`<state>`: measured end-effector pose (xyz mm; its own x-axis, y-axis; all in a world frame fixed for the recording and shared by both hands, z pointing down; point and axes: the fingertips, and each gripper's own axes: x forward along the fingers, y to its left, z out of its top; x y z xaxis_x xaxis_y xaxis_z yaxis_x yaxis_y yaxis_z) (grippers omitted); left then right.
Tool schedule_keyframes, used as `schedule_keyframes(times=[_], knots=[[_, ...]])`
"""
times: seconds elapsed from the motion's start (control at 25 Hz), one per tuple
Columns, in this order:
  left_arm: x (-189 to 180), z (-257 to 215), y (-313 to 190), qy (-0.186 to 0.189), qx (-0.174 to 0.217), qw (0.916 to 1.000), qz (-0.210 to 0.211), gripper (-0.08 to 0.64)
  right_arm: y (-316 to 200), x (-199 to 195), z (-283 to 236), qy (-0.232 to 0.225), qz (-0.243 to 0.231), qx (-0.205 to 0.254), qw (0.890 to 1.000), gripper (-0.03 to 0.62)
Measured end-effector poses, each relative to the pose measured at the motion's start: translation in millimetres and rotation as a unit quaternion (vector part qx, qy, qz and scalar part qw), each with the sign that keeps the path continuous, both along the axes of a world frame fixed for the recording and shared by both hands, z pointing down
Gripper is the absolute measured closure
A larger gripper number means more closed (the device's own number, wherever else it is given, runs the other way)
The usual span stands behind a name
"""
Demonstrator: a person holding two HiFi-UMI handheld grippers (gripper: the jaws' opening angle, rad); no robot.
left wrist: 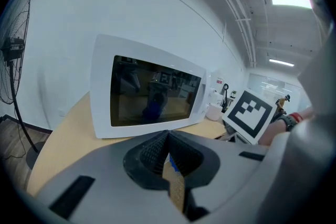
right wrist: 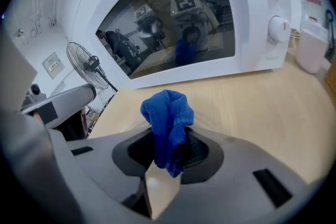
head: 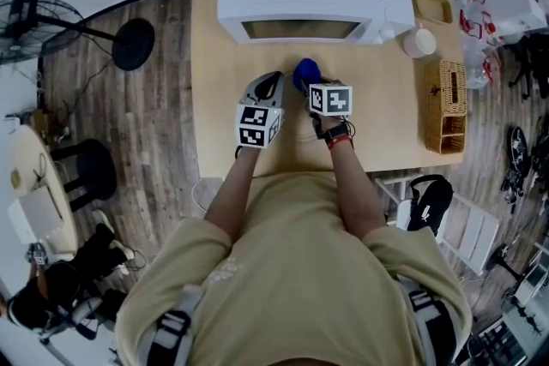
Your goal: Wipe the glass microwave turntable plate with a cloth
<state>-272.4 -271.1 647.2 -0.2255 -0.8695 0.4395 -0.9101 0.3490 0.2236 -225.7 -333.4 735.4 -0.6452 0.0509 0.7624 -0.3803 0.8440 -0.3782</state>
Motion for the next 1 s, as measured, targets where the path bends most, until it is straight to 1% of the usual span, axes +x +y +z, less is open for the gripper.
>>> schedule_keyframes(times=[0.36, 0.64, 0.88, 1.0], knots=[[10, -6, -1, -0.003, 0.009, 0.9999, 0.013, 0.541, -24, 31, -1, 0.013, 0.046, 0.01, 0.999, 0.471], [18, -12, 0, -0.001, 0.015, 0.9996, 0.024, 0.541, -34, 46, -2, 0.02, 0.069, 0.016, 0.997, 0.471], [14, -15, 12, -0.006, 0.015, 0.9998, 0.011, 0.541, -34, 48, -1, 0.024, 0.073, 0.024, 0.997, 0.471], [10, -18, 24, -0.002, 0.012, 0.9999, 0.002, 0.541, -31, 48, -4, 0.028, 0.076, 0.026, 0.996, 0.471]])
